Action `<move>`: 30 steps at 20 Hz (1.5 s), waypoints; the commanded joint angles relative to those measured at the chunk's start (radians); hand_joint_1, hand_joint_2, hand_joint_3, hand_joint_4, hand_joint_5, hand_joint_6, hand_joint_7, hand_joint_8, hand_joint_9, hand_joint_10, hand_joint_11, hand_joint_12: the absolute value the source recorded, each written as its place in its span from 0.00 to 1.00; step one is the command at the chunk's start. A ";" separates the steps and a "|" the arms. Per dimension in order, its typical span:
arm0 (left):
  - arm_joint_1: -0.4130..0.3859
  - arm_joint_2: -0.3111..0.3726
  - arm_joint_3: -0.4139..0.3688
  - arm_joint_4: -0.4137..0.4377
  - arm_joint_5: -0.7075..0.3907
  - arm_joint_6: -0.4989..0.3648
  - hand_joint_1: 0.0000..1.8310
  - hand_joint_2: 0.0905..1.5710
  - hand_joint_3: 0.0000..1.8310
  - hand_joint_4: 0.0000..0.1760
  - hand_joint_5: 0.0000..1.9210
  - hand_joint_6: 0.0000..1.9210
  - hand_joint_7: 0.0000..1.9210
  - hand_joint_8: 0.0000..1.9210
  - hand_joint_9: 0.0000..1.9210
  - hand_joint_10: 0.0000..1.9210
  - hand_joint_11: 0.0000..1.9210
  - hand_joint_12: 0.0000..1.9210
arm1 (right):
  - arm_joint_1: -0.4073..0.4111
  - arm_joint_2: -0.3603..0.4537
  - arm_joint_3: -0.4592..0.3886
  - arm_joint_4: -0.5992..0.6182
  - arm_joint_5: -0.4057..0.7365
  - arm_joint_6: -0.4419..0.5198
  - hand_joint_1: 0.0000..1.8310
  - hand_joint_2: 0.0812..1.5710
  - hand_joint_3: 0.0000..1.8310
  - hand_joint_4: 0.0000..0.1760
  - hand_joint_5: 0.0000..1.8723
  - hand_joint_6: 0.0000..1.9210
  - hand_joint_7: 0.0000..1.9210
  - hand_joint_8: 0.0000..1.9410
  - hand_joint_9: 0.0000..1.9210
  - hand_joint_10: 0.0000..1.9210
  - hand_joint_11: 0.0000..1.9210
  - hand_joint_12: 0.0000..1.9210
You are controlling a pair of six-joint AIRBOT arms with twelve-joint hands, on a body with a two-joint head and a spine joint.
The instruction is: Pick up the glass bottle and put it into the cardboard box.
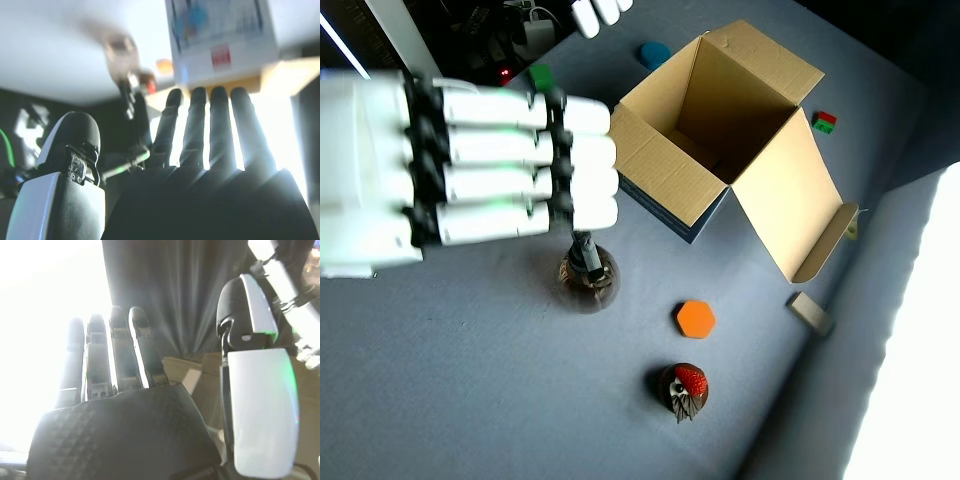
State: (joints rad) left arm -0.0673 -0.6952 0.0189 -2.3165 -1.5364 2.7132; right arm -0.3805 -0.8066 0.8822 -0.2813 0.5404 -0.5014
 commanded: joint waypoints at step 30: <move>0.776 -0.236 0.244 0.726 0.329 -0.613 0.00 0.77 0.00 0.18 0.04 0.00 0.02 0.00 0.01 0.00 0.00 0.00 | 0.201 -0.178 0.262 -0.764 -0.234 0.801 0.64 0.60 0.00 0.00 0.09 0.00 0.10 0.00 0.06 0.00 0.00 0.04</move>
State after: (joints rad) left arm 0.7113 -0.9318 0.2623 -1.6730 -1.1881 2.1063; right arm -0.1959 -0.9886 1.1435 -1.0641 0.2417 0.2958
